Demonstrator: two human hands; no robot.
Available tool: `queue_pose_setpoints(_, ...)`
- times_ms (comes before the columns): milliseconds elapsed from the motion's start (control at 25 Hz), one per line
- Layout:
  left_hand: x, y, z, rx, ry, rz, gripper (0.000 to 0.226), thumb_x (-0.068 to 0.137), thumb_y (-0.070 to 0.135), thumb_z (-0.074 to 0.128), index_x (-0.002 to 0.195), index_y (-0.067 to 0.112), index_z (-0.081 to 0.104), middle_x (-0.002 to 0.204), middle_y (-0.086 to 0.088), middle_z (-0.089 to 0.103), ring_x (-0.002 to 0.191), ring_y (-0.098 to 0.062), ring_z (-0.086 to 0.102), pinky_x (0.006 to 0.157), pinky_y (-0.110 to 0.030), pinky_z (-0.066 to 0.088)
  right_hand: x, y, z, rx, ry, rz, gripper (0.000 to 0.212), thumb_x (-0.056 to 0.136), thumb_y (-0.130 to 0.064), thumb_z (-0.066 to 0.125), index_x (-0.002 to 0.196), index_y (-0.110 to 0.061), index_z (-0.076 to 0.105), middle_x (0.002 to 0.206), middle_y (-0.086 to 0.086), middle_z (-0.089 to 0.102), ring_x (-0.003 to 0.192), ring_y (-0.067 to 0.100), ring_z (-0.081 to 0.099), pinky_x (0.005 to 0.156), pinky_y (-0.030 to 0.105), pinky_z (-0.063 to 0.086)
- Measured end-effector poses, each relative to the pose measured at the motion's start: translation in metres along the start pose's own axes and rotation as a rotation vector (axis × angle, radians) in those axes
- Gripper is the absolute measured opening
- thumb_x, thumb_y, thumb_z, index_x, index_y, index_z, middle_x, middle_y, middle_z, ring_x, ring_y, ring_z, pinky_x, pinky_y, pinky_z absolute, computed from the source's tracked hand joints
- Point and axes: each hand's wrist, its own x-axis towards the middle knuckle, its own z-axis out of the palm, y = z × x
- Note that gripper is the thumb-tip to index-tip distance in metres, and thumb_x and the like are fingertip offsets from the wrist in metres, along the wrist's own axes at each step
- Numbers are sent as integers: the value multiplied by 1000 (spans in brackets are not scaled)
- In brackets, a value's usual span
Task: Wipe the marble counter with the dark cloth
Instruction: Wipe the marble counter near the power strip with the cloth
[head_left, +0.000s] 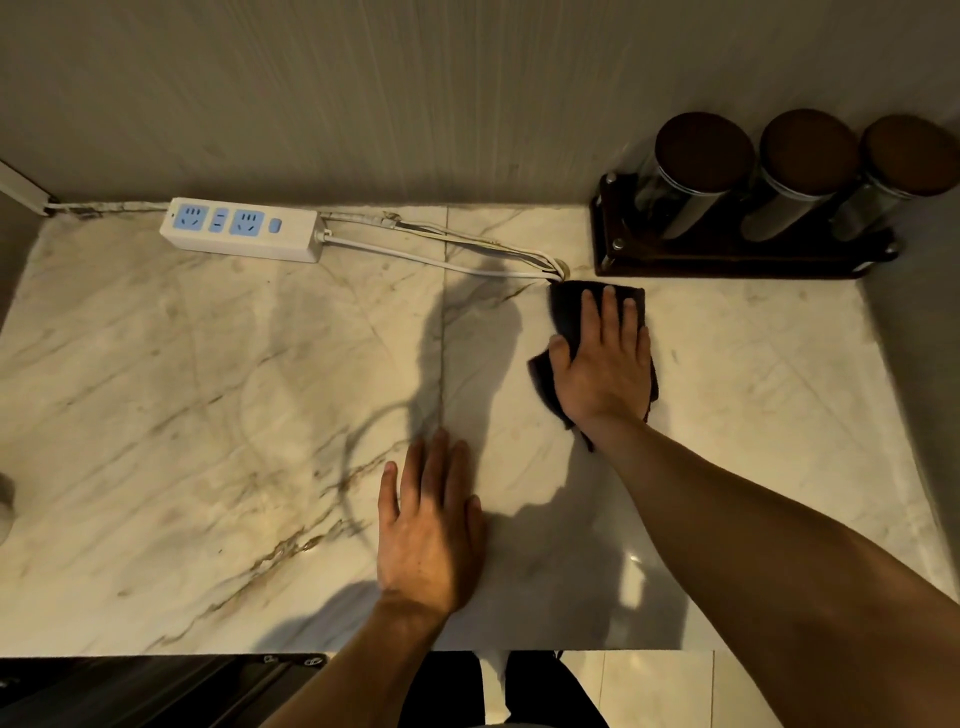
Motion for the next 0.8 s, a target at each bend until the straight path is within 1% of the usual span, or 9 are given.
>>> queue_pose_setpoints(240,0,0,0,-8,22,3,55,90,34,41,141,12,45,148,-12,43,140,-30,24,114,-51,16,-9,-14,1,144,42,392,65,98,-45,21,152,-16,0,161,8,-5,146,27,-9,117,43,-5)
queue_pose_setpoints(320,0,0,2,-12,32,0,55,90,33,41,141,13,45,148,-12,43,141,-30,24,114,-51,16,-16,-16,1,175,53,487,65,99,-44,21,152,-15,-2,161,8,-6,146,27,-9,118,43,-5)
queue_pose_setpoints(520,-1,2,3,5,43,-13,55,90,33,39,140,12,46,147,-12,45,141,-29,26,114,-52,19,-38,-15,2,206,71,566,65,99,-44,21,152,-14,-3,161,7,-6,146,26,-10,117,43,-6)
queue_pose_setpoints(680,-2,1,3,9,58,15,53,92,33,36,139,11,47,145,-13,47,138,-33,34,112,-53,25,-62,-16,5,213,75,609,64,99,-44,20,152,-14,-3,161,6,-7,146,24,-11,117,42,-7)
queue_pose_setpoints(800,-3,1,1,29,47,24,54,92,33,37,140,10,46,146,-15,45,137,-35,36,110,-54,28,-81,-16,8,208,53,626,64,99,-44,19,151,-15,-6,161,6,-9,146,24,-12,118,42,-7)
